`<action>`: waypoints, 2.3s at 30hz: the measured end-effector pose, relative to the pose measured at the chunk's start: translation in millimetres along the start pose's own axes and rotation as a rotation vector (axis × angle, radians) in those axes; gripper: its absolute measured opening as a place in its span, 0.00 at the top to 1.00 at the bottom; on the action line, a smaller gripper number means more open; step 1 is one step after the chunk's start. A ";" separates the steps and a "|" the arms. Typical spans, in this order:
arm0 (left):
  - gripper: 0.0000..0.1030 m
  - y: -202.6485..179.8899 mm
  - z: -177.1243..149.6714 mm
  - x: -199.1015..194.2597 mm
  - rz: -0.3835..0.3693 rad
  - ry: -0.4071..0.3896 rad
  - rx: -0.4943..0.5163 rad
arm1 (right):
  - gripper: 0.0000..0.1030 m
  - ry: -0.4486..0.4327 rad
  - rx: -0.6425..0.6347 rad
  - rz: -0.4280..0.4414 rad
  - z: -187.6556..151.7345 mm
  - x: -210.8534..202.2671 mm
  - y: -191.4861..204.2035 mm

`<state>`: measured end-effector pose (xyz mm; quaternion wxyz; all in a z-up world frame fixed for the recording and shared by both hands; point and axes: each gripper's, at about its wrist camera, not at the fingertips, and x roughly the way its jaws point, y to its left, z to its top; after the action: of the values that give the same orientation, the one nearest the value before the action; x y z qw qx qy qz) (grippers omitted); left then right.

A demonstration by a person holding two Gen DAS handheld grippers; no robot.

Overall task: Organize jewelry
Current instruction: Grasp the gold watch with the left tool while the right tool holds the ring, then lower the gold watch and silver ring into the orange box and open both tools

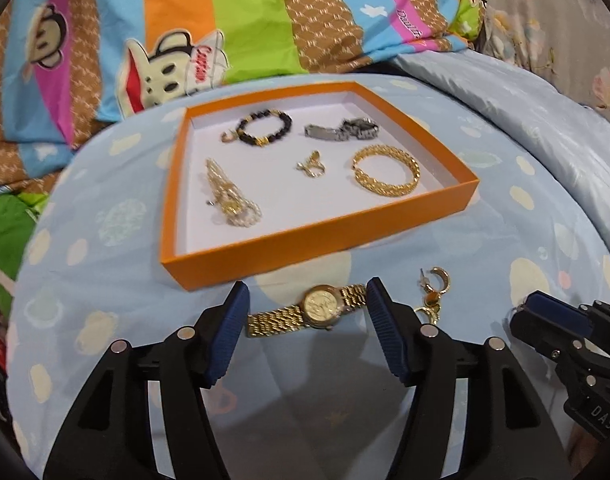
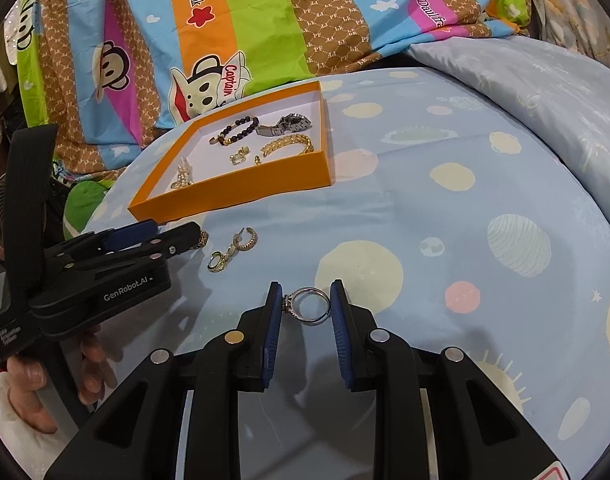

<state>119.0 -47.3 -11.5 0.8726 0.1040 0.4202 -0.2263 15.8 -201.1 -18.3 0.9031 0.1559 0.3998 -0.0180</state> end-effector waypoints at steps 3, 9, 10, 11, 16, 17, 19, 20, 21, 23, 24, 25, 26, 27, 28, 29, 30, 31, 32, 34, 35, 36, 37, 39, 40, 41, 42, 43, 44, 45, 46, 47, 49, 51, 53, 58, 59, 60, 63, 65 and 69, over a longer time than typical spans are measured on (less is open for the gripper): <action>0.45 -5.2 -5.1 -2.9 -0.022 0.007 0.015 | 0.77 0.001 0.006 0.006 0.2 0.2 -0.9; 0.52 -25.1 -24.7 -20.1 -0.109 0.005 0.026 | 0.77 0.000 0.009 0.009 0.4 0.5 -1.4; 0.52 -26.6 -26.9 -23.1 -0.107 -0.001 0.018 | 0.77 -0.001 0.010 0.010 0.3 0.4 -1.6; 0.52 -27.0 -28.3 -27.0 -0.090 -0.017 0.012 | 0.77 -0.001 0.011 0.011 0.2 0.4 -1.8; 0.52 -11.6 -16.5 -22.0 -0.011 -0.024 -0.053 | 0.77 -0.001 0.011 0.011 0.0 0.4 -1.8; 0.53 -9.7 -14.4 -16.8 -0.017 -0.010 -0.061 | 0.77 -0.002 0.011 0.011 0.0 0.4 -1.8; 0.53 -10.8 -12.1 -8.7 -0.020 0.011 -0.055 | 0.77 -0.002 0.012 0.010 0.0 0.3 -1.8; 0.53 -14.1 -11.0 -7.6 -0.011 0.006 -0.038 | 0.77 -0.002 0.012 0.010 0.0 0.4 -1.8; 0.53 -17.2 -9.6 -7.3 -0.013 0.003 -0.025 | 0.77 -0.001 0.011 0.011 0.1 0.4 -1.8; 0.53 -21.6 -7.0 -4.7 -0.011 0.005 -0.017 | 0.77 0.000 0.012 0.011 0.0 0.3 -2.2; 0.53 -22.9 -6.0 -2.6 -0.003 0.008 -0.019 | 0.77 0.000 0.012 0.011 0.0 0.3 -2.2; 0.53 -23.7 -5.0 -1.1 0.002 0.010 -0.020 | 0.77 0.000 0.012 0.011 0.0 0.3 -2.2; 0.57 -23.5 -4.0 -1.2 0.000 0.005 -0.028 | 0.77 0.000 0.012 0.011 0.0 0.2 -2.1; 0.66 -22.8 -3.8 -1.1 -0.006 0.004 -0.038 | 0.77 0.000 0.011 0.011 0.0 0.2 -2.1; 0.68 -22.5 -3.8 -1.5 -0.004 0.001 -0.041 | 0.77 -0.001 0.011 0.011 0.1 0.2 -2.1; 0.74 -22.2 -4.4 -2.5 -0.009 -0.002 -0.045 | 0.77 0.000 0.011 0.011 0.0 0.3 -2.1; 0.79 -22.1 -5.1 -3.6 -0.015 -0.004 -0.049 | 0.77 -0.001 0.012 0.012 0.0 0.1 -2.1; 0.79 -21.9 -6.0 -4.8 -0.016 -0.007 -0.054 | 0.77 -0.003 0.011 0.013 -0.1 -0.3 -2.3; 0.79 -21.7 -7.3 -6.7 -0.020 -0.011 -0.058 | 0.77 -0.004 0.011 0.014 -0.2 -0.6 -2.2; 0.79 -20.5 -9.2 -12.1 -0.018 -0.027 -0.069 | 0.77 -0.009 0.008 0.013 -0.5 -1.9 -1.6; 0.79 -19.6 -10.6 -16.1 -0.016 -0.041 -0.076 | 0.77 -0.014 0.006 0.013 -0.9 -3.1 -1.3; 0.79 -18.4 -11.9 -19.9 -0.013 -0.052 -0.083 | 0.77 -0.019 0.003 0.014 -1.4 -4.3 -0.6; 0.79 -17.2 -13.3 -23.3 -0.010 -0.062 -0.090 | 0.77 -0.022 0.001 0.013 -1.6 -5.2 -0.1; 0.79 -14.0 -17.4 -30.8 -0.005 -0.078 -0.104 | 0.77 -0.029 -0.008 0.010 -2.5 -7.4 2.0; 0.79 -12.2 -20.0 -34.5 -0.002 -0.083 -0.111 | 0.77 -0.031 -0.011 0.011 -2.7 -8.5 2.7; 0.79 -10.7 -21.8 -36.8 0.000 -0.086 -0.119 | 0.77 -0.034 -0.016 0.010 -2.9 -9.4 3.7; 0.79 -8.8 -23.7 -39.3 0.000 -0.087 -0.130 | 0.77 -0.037 -0.021 0.009 -3.3 -10.5 4.7; 0.79 -6.6 -25.4 -41.5 -0.002 -0.088 -0.140 | 0.77 -0.043 -0.027 0.004 -3.4 -11.7 6.2; 0.79 -3.5 -27.1 -44.4 0.000 -0.092 -0.155 | 0.77 -0.050 -0.035 -0.002 -2.9 -12.8 7.9; 0.79 -1.4 -28.2 -46.5 0.002 -0.095 -0.163 | 0.77 -0.054 -0.044 -0.006 -2.8 -13.5 9.8; 0.79 1.4 -28.9 -49.2 0.004 -0.099 -0.172 | 0.77 -0.057 -0.053 -0.010 -2.3 -14.1 11.8; 0.79 3.3 -29.0 -51.0 0.004 -0.101 -0.180 | 0.77 -0.059 -0.060 -0.011 -1.5 -14.4 13.5; 0.79 7.3 -27.0 -54.5 0.002 -0.106 -0.191 | 0.77 -0.066 -0.068 -0.007 2.3 -14.8 16.1; 0.79 11.0 -22.2 -58.5 0.007 -0.119 -0.193 | 0.77 -0.078 -0.080 -0.008 9.5 -15.0 19.3; 0.79 15.1 -15.2 -61.9 0.015 -0.134 -0.194 | 0.77 -0.091 -0.087 -0.007 17.4 -14.6 22.0; 0.79 23.3 8.2 -66.4 0.037 -0.173 -0.188 | 0.77 -0.131 -0.100 0.002 45.6 -9.7 29.2; 0.79 24.4 15.0 -66.9 0.041 -0.184 -0.186 | 0.77 -0.136 -0.101 0.006 51.7 -7.4 30.6; 0.79 25.5 20.8 -67.2 0.045 -0.193 -0.185 | 0.77 -0.141 -0.102 0.009 57.9 -4.7 31.9; 0.79 29.9 40.8 -67.6 0.045 -0.224 -0.188 | 0.77 -0.149 -0.105 0.021 76.0 5.1 36.3; 0.79 32.4 53.9 -66.9 0.046 -0.243 -0.190 | 0.77 -0.151 -0.105 0.032 86.0 12.6 39.9; 0.79 36.7 75.7 -57.3 0.057 -0.264 -0.189 | 0.77 -0.155 -0.132 0.045 100.2 27.9 50.7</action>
<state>157.5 -25.7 80.2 0.9322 0.0026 0.3180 -0.1726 114.5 -180.0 38.3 0.9398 0.1030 0.3255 0.0168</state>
